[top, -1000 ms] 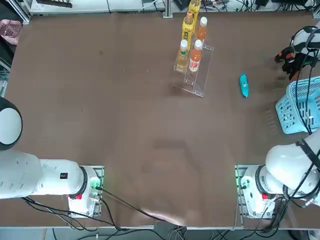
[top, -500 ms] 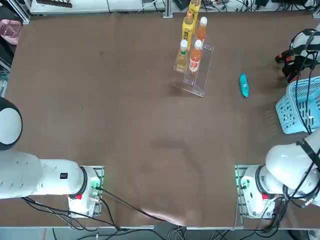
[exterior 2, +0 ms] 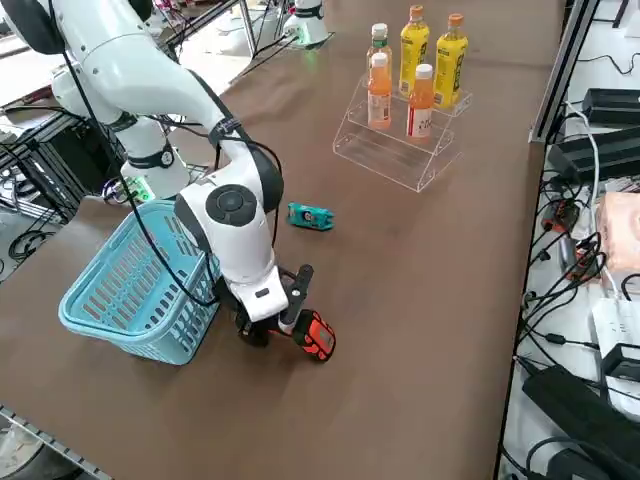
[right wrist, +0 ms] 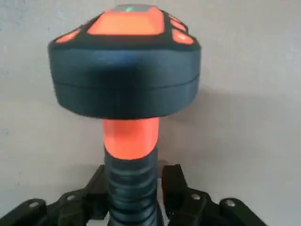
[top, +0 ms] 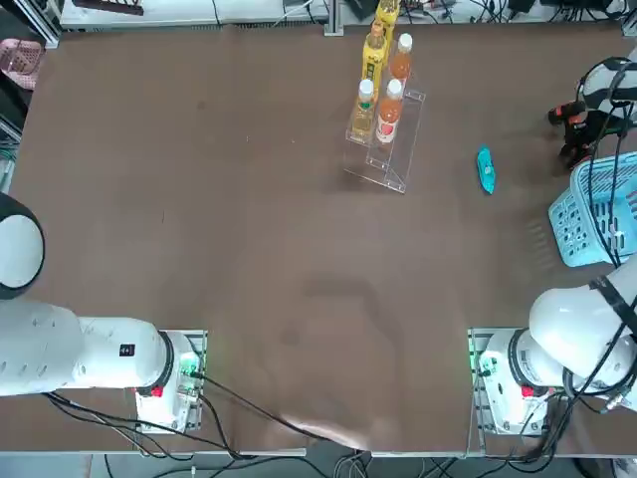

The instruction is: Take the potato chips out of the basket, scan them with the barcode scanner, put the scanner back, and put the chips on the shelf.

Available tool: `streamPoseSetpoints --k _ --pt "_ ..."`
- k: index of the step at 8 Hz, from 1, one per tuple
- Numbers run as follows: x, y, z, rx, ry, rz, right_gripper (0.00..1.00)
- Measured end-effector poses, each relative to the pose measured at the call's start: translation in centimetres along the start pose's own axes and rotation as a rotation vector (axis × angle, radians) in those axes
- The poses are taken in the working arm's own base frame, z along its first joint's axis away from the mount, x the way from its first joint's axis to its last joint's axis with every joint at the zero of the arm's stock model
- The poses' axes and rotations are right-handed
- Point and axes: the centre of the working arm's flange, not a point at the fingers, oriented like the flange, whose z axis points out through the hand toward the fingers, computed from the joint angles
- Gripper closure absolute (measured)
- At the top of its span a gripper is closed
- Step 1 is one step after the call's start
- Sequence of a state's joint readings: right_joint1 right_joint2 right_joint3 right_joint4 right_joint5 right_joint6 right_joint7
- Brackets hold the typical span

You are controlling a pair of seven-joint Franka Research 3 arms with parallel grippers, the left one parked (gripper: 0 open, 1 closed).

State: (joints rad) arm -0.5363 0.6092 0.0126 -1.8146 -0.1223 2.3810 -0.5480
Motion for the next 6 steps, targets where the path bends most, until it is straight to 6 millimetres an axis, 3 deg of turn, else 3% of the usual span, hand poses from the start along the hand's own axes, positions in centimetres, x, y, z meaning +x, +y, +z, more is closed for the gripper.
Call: streamPoseSetpoints --k 2,4,6 --pt "0.1 0.0 -0.2 -0.002 0.003 -0.004 0.01" --pt "0.5 0.0 -0.8 -0.008 0.016 -0.009 0.00" --pt "1.6 -0.6 -3.8 -0.021 0.045 -0.026 0.00"
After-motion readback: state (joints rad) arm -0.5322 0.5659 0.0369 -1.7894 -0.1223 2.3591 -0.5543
